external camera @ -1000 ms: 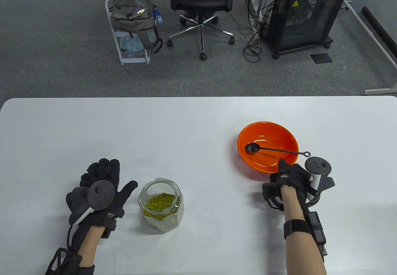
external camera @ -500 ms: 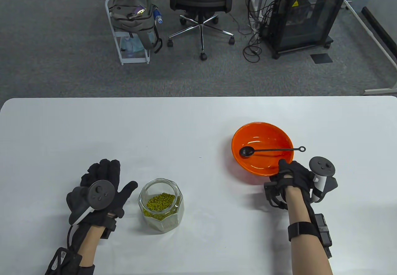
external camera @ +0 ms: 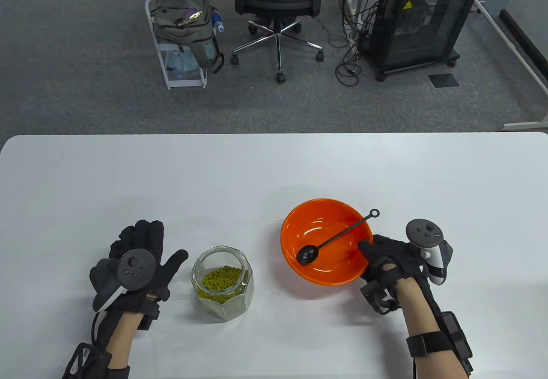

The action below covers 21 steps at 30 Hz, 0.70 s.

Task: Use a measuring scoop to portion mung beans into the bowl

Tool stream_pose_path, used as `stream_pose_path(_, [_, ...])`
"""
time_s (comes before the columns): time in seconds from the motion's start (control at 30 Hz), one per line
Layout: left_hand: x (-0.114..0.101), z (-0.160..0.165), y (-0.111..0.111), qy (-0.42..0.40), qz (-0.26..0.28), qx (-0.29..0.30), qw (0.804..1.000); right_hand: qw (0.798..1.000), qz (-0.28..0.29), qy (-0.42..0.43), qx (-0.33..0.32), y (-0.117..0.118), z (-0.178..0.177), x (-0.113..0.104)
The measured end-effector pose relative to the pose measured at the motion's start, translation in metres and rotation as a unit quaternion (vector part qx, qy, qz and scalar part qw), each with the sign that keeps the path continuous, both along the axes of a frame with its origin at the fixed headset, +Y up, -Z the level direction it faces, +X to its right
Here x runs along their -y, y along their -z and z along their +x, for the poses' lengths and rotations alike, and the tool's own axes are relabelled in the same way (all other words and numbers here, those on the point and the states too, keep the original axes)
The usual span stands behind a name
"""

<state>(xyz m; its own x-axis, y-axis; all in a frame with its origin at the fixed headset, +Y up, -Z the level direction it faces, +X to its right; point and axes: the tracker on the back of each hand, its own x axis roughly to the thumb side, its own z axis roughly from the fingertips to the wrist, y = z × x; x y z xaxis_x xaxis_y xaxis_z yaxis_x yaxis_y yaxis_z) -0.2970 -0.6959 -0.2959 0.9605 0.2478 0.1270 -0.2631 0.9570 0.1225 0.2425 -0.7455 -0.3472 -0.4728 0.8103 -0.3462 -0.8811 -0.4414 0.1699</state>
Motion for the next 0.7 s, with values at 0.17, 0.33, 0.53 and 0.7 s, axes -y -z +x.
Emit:
stream_pose_path(0.17, [0.001, 0.000, -0.001, -0.002, -0.001, 0.000, 1.000, 0.998, -0.014, -0.017, -0.066, -0.008, -0.015, 0.000])
stream_pose_path(0.33, [0.002, 0.000, -0.001, -0.002, -0.001, 0.000, 1.000, 0.993, -0.026, -0.043, -0.111, -0.013, -0.023, 0.002])
stream_pose_path(0.53, [0.002, -0.001, -0.002, -0.005, -0.001, -0.002, 1.000, 0.988, -0.041, -0.062, -0.135, -0.014, -0.024, 0.005])
stream_pose_path(0.7, [0.002, -0.001, -0.002, -0.007, 0.000, -0.002, 1.000, 0.984, -0.064, -0.054, -0.159, -0.014, -0.025, 0.011])
